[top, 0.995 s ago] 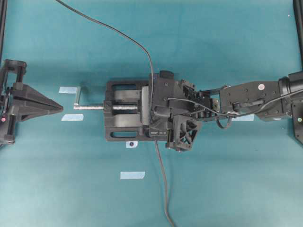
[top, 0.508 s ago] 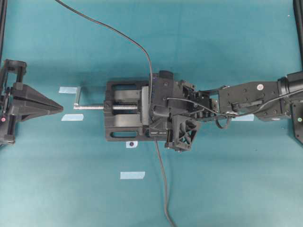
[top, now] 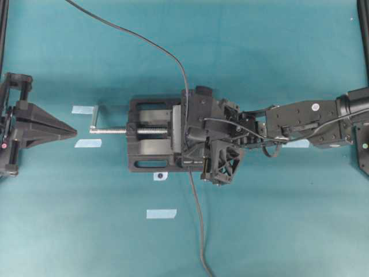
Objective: Insert the USB into the front port of the fixed hub.
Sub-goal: 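Press the plug fully into the port with the right gripper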
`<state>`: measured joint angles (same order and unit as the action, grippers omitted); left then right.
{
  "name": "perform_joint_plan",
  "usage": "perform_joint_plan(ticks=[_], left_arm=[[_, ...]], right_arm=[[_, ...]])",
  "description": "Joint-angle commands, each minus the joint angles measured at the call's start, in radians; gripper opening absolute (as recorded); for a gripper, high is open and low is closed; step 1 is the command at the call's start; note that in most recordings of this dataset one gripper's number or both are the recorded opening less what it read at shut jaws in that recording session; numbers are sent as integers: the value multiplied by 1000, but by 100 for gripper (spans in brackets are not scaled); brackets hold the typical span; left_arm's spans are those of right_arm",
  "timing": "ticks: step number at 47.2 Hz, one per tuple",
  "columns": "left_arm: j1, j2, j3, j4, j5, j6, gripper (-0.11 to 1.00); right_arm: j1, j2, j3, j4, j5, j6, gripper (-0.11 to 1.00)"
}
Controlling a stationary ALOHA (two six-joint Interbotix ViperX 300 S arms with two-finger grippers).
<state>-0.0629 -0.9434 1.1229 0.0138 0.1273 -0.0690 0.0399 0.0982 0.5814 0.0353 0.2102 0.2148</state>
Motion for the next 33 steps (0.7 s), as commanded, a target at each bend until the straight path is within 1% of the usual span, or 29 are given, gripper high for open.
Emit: perform_joint_plan(ticks=[1, 8, 33], left_arm=[[-2, 6, -15, 2, -9, -3, 0], [0, 6, -14, 2, -11, -3, 0], [0, 5, -12, 2, -11, -3, 0]], right_arm=[[15, 8, 34, -3, 3, 23, 6], [15, 18, 29, -3, -17, 26, 6], [17, 9, 21, -5, -21, 28, 6]])
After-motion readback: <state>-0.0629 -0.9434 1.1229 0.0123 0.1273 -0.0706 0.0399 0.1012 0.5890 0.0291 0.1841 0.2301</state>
